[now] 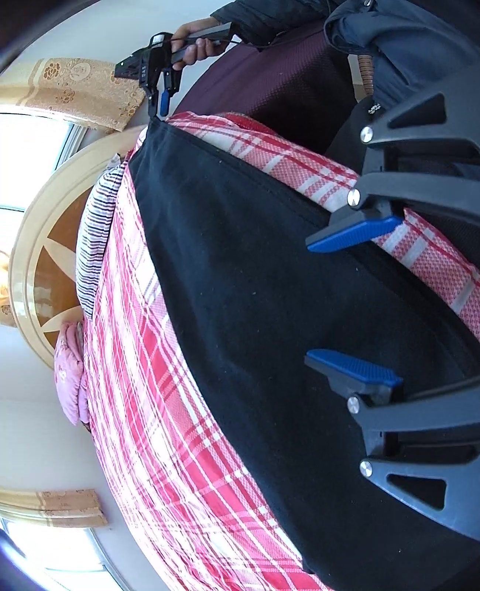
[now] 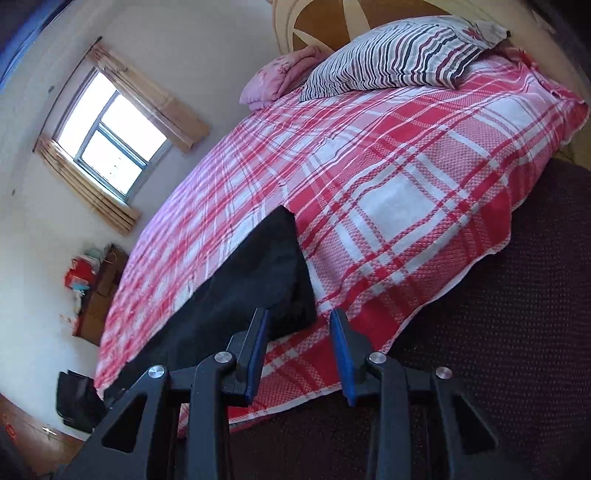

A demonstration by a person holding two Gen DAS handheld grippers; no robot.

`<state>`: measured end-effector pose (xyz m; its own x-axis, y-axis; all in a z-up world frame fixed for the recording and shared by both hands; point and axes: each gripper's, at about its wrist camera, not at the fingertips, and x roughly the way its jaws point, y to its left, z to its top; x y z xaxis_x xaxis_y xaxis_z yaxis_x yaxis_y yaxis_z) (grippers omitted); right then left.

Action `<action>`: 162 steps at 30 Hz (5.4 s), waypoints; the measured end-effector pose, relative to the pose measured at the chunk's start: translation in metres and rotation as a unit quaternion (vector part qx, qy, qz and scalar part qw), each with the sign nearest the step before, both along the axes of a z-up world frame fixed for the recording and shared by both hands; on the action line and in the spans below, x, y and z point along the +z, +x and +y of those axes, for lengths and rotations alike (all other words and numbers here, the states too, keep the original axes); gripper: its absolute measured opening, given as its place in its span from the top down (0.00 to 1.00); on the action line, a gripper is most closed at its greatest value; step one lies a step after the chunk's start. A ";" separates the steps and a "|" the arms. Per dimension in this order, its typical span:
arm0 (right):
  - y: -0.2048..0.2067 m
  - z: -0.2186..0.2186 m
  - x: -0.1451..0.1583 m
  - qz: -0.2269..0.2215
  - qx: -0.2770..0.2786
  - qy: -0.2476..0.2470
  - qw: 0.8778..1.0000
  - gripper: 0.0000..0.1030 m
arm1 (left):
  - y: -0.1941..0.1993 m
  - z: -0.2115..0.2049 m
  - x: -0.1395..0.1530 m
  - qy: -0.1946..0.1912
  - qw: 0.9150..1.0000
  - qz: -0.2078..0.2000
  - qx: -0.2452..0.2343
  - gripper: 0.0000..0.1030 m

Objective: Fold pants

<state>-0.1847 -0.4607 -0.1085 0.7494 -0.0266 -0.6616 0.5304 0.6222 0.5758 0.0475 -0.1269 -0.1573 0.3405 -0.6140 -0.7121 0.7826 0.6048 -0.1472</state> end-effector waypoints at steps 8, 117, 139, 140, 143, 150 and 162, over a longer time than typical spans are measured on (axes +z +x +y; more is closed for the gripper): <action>0.000 0.011 -0.004 0.022 0.005 -0.022 1.000 0.65 | 0.003 0.002 -0.001 -0.006 1.000 0.005 0.005 0.44; 0.023 0.022 -0.017 0.011 -0.067 0.017 0.998 0.59 | 0.048 0.096 -0.004 0.045 0.980 -0.017 0.193 0.28; 0.014 0.012 -0.013 -0.060 -0.117 -0.041 0.991 0.69 | 0.045 0.091 -0.013 0.058 0.979 -0.026 0.194 0.22; 0.017 0.009 -0.017 -0.054 -0.117 -0.036 0.991 0.69 | 0.045 0.091 -0.013 0.058 0.979 -0.026 0.194 0.22; 0.018 0.006 -0.020 -0.053 -0.116 -0.033 0.991 0.69 | 0.046 0.091 -0.012 0.060 0.979 -0.025 0.192 0.22; 0.013 0.000 0.009 -0.058 -0.121 -0.068 0.989 0.55 | 0.054 0.101 0.009 0.076 0.977 -0.045 0.196 0.22; 0.049 -0.025 -0.005 -0.030 0.000 0.011 0.999 0.55 | 0.072 0.232 0.012 0.134 0.935 -0.052 0.323 0.21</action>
<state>-0.1361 -0.4856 -0.1137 0.7883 -0.0125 -0.6152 0.4939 0.6091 0.6205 0.1198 0.1055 -0.1450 0.6553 -0.0605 -0.7529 0.2425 0.9609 0.1339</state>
